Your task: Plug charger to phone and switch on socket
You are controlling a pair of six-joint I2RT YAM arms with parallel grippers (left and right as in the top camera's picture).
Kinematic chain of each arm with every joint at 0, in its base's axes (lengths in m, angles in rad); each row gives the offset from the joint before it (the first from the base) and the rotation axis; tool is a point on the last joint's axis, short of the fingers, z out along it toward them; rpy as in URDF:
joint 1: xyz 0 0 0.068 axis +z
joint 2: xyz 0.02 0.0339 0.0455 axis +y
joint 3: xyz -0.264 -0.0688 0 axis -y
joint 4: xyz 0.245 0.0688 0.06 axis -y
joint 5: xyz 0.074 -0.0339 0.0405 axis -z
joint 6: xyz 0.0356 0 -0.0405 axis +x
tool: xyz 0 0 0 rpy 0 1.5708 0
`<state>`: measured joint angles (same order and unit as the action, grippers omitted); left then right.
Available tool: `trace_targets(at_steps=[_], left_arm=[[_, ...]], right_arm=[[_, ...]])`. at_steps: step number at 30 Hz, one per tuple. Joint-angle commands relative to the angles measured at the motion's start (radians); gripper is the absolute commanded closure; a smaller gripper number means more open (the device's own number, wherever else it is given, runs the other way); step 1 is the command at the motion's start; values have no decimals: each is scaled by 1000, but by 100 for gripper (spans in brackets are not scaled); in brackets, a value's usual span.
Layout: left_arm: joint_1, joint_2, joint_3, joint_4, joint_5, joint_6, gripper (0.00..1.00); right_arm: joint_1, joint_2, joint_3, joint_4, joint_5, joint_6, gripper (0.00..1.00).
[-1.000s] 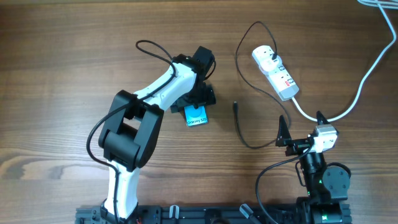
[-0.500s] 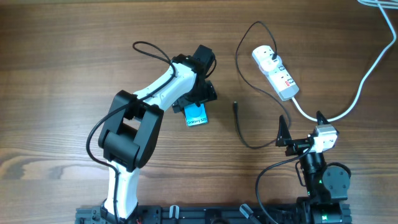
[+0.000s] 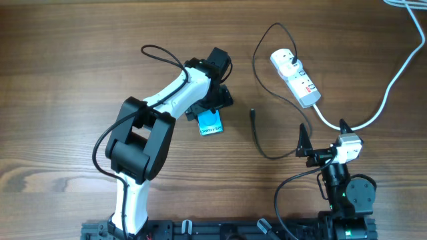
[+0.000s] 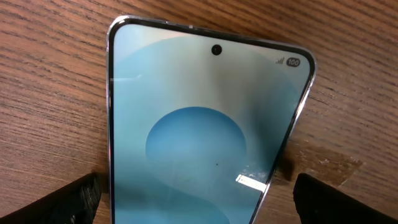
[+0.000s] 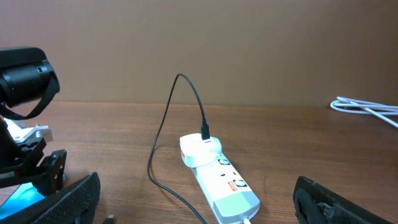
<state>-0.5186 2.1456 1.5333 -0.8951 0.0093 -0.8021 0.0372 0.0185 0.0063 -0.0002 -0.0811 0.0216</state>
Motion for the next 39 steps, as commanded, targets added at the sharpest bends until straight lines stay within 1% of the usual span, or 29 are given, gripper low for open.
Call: trace_targets(at_steps=[1, 7, 23, 24, 26, 29, 31, 39], left_arm=[[-3, 48, -31, -16, -5, 16, 0], [-44, 48, -31, -45, -112, 8, 0], [-44, 48, -31, -64, -115, 14, 0], [-44, 48, -31, -63, -115, 25, 0], [-35, 48, -31, -60, -115, 86, 0], [-8, 48, -31, -63, -103, 90, 0], [-6, 48, -31, -51, -68, 138, 0], [-6, 48, -31, -45, -67, 144, 0]], right_arm=[[-4, -5, -1, 2, 11, 7, 0], [-4, -5, -1, 2, 11, 7, 0], [-4, -5, -1, 2, 11, 7, 0], [-4, -5, -1, 2, 11, 7, 0], [-4, -5, -1, 2, 11, 7, 0], [-4, -5, -1, 2, 11, 7, 0], [-4, -5, -1, 2, 11, 7, 0], [-4, -5, -1, 2, 11, 7, 0]])
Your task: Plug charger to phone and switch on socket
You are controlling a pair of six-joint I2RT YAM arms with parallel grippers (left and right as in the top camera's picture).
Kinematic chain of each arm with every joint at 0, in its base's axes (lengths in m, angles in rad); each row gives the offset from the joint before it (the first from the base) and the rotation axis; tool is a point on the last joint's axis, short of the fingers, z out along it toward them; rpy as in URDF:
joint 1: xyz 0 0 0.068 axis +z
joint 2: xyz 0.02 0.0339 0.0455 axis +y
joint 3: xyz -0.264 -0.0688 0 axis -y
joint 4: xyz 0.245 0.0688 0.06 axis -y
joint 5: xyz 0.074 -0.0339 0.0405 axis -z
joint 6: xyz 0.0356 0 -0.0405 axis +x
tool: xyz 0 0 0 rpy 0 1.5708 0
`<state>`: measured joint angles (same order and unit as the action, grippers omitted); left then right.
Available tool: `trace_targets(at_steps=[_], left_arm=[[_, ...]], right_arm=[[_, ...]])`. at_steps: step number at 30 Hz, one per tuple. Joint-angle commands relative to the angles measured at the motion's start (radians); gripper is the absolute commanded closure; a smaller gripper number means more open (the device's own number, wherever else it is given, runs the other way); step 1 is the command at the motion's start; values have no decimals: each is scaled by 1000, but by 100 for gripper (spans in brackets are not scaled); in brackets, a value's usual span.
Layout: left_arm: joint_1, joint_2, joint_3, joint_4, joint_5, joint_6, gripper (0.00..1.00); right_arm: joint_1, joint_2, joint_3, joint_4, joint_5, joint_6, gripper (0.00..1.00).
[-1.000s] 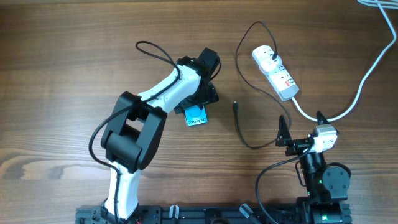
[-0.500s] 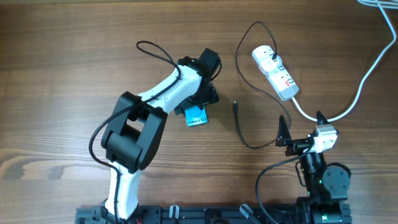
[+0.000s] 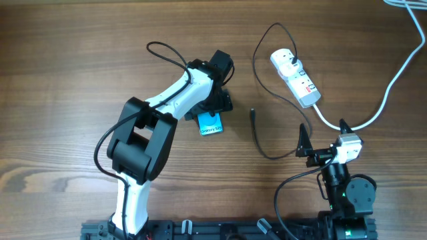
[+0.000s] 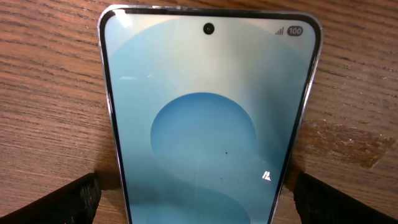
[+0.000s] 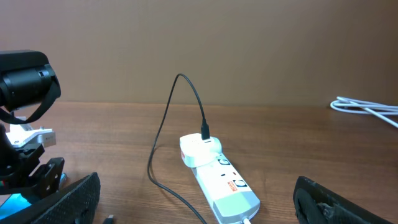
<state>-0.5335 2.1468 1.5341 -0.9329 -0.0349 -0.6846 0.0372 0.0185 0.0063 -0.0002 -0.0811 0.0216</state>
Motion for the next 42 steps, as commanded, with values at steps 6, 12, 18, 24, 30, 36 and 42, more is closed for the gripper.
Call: trace_targets(at_steps=[6, 12, 18, 24, 30, 36, 42], left_arm=[[8, 47, -32, -6, -22, 26, 0], [8, 47, -32, -3, -23, 26, 0], [13, 47, -32, -6, -41, 27, 0], [13, 47, -32, -7, -41, 27, 2], [13, 47, -32, -7, -41, 26, 14], [13, 47, -32, -6, -41, 26, 21], [13, 47, -32, -6, -41, 26, 30]], right_arm=[[-4, -5, -1, 2, 11, 7, 0], [-4, -5, -1, 2, 11, 7, 0], [-4, -5, -1, 2, 11, 7, 0], [-4, -5, -1, 2, 11, 7, 0], [-4, -5, -1, 2, 11, 7, 0], [-4, -5, -1, 2, 11, 7, 0], [-4, -5, -1, 2, 11, 7, 0]])
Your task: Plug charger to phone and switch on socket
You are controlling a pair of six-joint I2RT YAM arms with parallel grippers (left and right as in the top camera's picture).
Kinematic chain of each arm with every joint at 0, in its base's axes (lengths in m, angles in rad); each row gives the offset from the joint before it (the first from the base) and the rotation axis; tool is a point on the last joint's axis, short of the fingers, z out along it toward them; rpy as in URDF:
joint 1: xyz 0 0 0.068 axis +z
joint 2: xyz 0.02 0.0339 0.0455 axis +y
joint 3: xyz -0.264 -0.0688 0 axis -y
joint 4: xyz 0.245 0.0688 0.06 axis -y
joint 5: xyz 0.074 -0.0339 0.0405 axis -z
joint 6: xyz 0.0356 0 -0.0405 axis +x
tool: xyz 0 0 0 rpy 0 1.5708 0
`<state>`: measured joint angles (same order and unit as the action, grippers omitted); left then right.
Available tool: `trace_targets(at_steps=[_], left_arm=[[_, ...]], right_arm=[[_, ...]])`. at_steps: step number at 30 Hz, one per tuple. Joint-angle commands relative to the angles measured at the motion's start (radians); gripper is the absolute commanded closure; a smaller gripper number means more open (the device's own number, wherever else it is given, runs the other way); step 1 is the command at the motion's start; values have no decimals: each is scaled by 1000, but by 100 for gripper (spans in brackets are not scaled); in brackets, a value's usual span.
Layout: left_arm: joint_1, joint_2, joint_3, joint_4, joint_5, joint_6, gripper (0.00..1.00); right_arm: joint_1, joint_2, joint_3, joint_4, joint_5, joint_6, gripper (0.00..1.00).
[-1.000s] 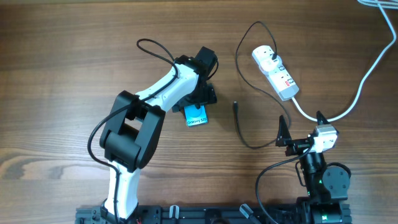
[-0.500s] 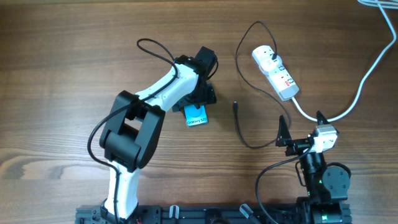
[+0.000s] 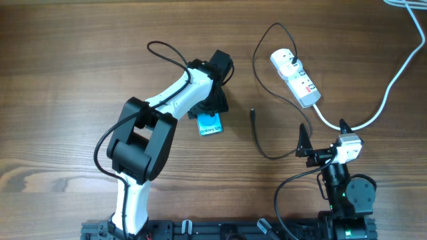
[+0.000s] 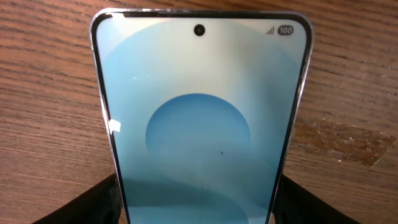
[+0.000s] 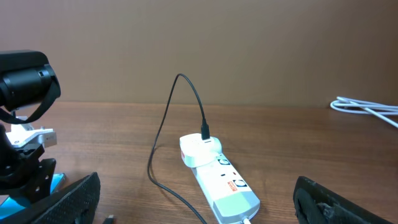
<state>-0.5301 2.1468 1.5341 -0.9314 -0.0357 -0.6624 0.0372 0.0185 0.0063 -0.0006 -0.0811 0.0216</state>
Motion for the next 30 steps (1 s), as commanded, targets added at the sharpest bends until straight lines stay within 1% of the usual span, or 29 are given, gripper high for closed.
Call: trace_targets(at_steps=[1, 9, 14, 17, 26, 30], left_arm=[[10, 47, -32, -8, -40, 4, 29], [10, 41, -11, -8, -32, 4, 29], [10, -28, 18, -21, 21, 4, 29], [10, -60, 18, -31, 24, 3, 30], [10, -114, 18, -56, 39, 4, 30], [-3, -104, 13, -56, 37, 4, 30]], right_arm=[[-4, -5, -1, 2, 11, 7, 0], [-4, -5, -1, 2, 11, 7, 0], [-4, -5, -1, 2, 11, 7, 0], [-4, -5, -1, 2, 11, 7, 0], [-4, -5, -1, 2, 11, 7, 0], [-4, -5, -1, 2, 11, 7, 0]])
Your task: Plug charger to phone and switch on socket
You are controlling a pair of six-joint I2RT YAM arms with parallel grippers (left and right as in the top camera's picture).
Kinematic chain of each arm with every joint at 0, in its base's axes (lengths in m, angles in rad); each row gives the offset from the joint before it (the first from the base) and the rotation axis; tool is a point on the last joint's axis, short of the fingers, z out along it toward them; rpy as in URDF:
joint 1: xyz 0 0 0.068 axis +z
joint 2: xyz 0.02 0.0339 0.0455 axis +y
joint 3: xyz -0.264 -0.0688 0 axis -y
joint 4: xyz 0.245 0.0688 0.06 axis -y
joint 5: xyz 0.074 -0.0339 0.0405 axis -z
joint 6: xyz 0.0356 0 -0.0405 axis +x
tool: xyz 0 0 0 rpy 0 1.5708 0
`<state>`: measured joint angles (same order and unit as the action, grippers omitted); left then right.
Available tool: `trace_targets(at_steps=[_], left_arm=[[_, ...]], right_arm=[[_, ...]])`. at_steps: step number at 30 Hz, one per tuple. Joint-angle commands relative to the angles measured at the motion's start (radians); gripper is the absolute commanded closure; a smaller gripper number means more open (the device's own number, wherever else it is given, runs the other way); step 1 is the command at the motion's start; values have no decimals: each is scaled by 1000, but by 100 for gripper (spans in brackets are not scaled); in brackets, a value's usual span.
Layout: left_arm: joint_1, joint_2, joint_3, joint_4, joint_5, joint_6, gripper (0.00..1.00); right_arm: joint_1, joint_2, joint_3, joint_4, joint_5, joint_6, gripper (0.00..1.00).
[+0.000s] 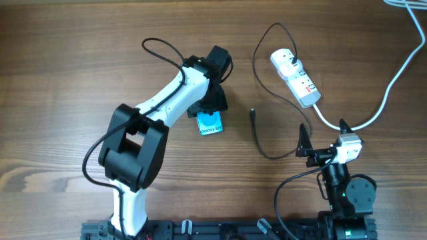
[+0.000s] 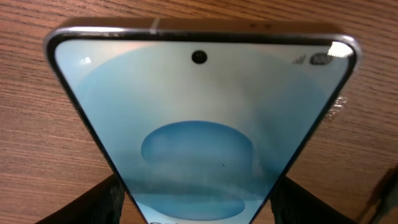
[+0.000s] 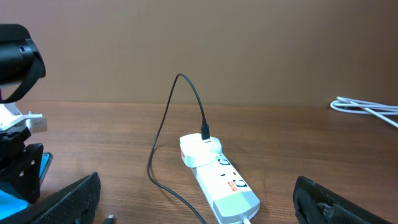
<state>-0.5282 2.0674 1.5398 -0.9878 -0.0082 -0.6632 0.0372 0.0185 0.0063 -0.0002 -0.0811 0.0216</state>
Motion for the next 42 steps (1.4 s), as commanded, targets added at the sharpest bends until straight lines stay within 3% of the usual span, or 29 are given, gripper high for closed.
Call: trace_targets(at_steps=[1, 8, 11, 12, 13, 18, 29, 42], left_arm=[[-13, -21, -9, 12, 7, 4, 29], [-37, -19, -205, 187, 7, -3, 26], [-37, -19, -206, 209, 7, -3, 11], [-37, -19, -206, 217, 7, -3, 0], [-37, -19, -206, 222, 0, -3, 0], [-37, -19, -206, 209, -45, -50, 0], [-40, -19, -214, 195, -42, -78, 26], [-23, -26, -108, 107, -15, -79, 27]], right_arm=[[-4, -5, -1, 2, 11, 7, 0], [-4, -5, -1, 2, 11, 7, 0], [-4, -5, -1, 2, 11, 7, 0], [-4, -5, -1, 2, 11, 7, 0], [-4, -5, -1, 2, 11, 7, 0], [-4, -5, -1, 2, 11, 7, 0], [-4, -5, -1, 2, 11, 7, 0], [-4, -5, -1, 2, 11, 7, 0]])
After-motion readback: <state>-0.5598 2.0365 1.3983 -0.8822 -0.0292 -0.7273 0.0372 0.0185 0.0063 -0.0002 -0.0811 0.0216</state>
